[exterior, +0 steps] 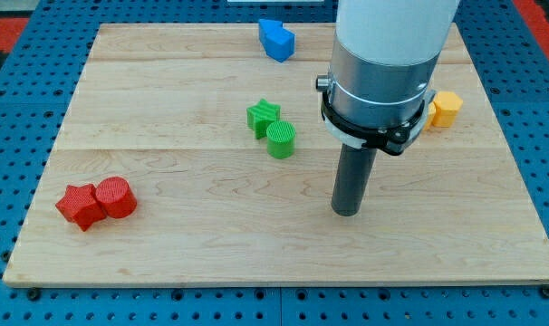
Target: Point your arm at the yellow hexagon
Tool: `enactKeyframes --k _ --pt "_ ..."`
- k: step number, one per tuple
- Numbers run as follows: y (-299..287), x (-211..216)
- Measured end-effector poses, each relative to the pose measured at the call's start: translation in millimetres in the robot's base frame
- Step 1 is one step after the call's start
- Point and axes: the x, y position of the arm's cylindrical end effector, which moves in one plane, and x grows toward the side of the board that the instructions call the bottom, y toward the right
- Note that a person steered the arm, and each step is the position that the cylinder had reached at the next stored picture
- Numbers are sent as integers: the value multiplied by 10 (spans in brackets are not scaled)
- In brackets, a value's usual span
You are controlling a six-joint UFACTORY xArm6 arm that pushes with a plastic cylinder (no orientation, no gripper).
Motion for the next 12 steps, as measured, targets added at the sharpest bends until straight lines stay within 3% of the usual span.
enactKeyframes --k 3,7,12 --pt "218 -108" --pt "278 -1400" --pt "307 -1686"
